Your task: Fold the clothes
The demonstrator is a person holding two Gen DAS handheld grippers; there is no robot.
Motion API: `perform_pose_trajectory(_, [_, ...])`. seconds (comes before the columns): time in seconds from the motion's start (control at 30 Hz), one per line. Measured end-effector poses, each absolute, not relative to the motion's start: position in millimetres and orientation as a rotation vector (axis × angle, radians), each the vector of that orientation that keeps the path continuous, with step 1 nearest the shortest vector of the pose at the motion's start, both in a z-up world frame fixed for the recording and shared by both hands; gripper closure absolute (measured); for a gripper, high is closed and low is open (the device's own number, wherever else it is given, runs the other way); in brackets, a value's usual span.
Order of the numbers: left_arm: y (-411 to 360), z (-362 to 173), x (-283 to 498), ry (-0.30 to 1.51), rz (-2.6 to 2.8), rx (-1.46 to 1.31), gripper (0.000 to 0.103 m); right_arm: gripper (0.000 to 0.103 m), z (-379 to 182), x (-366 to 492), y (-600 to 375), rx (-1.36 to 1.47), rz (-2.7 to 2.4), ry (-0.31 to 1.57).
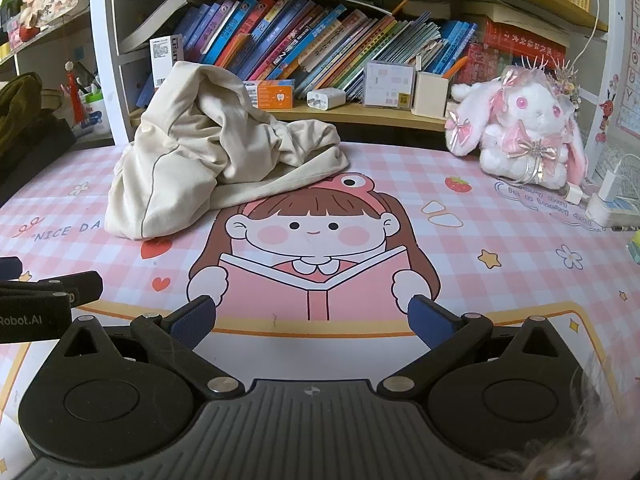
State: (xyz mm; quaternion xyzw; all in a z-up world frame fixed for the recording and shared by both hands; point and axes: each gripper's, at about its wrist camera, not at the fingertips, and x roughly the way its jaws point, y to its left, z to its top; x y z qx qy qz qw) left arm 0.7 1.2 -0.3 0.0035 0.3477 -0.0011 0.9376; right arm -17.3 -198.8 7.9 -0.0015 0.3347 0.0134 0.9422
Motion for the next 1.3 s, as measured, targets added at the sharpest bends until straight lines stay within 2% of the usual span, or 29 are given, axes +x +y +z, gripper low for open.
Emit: perform_pose_trajectory(1.3, [3.6,-1.3,2.2,0.735,0.009,-0.002,0.0,0.0,5.8,-16.7,-198.3,0.002,0.034,0.702])
